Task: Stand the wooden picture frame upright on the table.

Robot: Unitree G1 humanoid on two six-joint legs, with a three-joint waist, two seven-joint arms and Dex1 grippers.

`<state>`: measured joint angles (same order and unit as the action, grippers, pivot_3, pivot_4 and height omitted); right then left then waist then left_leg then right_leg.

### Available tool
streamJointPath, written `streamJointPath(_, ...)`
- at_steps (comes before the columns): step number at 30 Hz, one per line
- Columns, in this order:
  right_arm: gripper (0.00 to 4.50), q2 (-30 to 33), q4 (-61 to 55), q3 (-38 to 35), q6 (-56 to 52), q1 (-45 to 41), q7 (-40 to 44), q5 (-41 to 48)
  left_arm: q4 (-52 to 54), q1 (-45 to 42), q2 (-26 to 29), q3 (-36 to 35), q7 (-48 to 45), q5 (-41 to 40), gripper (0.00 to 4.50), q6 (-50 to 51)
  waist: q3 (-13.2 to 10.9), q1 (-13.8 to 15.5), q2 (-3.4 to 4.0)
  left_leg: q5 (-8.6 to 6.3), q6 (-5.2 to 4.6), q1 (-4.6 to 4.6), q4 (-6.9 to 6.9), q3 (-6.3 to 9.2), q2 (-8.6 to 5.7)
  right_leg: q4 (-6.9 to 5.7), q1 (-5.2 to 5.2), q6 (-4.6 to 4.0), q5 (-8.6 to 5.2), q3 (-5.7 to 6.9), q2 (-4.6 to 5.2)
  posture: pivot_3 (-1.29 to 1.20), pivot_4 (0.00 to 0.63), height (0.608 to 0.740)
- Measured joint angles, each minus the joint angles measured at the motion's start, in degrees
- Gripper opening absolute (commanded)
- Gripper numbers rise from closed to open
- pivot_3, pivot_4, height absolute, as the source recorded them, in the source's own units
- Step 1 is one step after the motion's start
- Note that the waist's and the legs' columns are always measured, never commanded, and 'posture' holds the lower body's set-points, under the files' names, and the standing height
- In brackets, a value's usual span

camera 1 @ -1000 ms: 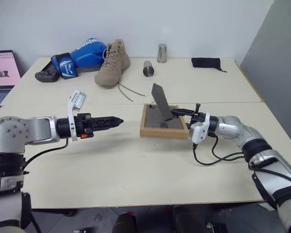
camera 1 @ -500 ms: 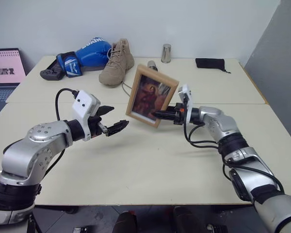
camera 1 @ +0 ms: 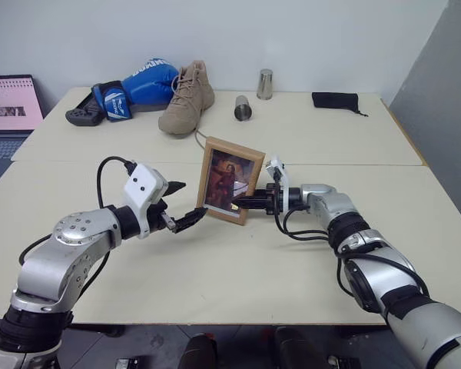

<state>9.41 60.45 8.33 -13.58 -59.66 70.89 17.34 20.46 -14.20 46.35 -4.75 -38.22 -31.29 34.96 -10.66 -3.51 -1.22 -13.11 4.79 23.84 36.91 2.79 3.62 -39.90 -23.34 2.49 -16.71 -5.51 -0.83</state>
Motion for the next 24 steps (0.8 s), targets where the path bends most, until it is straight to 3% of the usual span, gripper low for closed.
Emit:
streamJointPath(9, 4.44, -0.10, 1.03, -0.53, 0.59, 0.09, 0.37, -2.86, -0.12, -0.15, -0.30, -0.07, -0.09, 0.61, 4.50, 0.65, 0.00, -0.13, 0.00, 0.00, 0.00, 0.00, 0.00, 0.01, 0.00, -0.01, 0.00, 0.00, 0.00, 0.01, 0.00, 0.00, 0.150, 0.740)
streamJointPath(17, 4.47, 9.02, -7.75, -0.26, 0.39, 7.00, 3.55, -5.26, -3.01, -1.40, -0.54, -1.89, -0.01, 0.65, 4.50, 2.55, 0.00, 0.23, 0.00, 0.00, 0.00, 0.01, -0.01, 0.01, -0.02, 0.03, 0.04, 0.00, 0.00, 0.02, 0.01, 0.00, 0.150, 0.740)
streamJointPath(20, 4.47, 17.47, -22.49, -0.78, 1.39, 16.33, 3.86, -5.97, -6.15, -2.01, -0.70, -4.97, 0.06, -0.83, 4.50, 5.21, 0.00, 0.46, 0.01, -0.01, 0.00, 0.04, -0.01, 0.03, -0.02, 0.04, 0.04, 0.02, -0.01, 0.03, 0.01, 0.00, 0.150, 0.740)
streamJointPath(24, 4.47, 22.00, -42.43, -3.49, -5.04, 24.36, 1.00, -3.66, -9.43, -2.73, -0.78, -7.22, -0.84, -2.15, 4.50, 6.64, -0.01, -0.49, 0.01, -0.01, -0.01, -0.08, -0.03, 0.03, 0.05, 0.00, 0.03, 0.01, -0.02, -0.03, -0.07, 0.00, 0.150, 0.740)
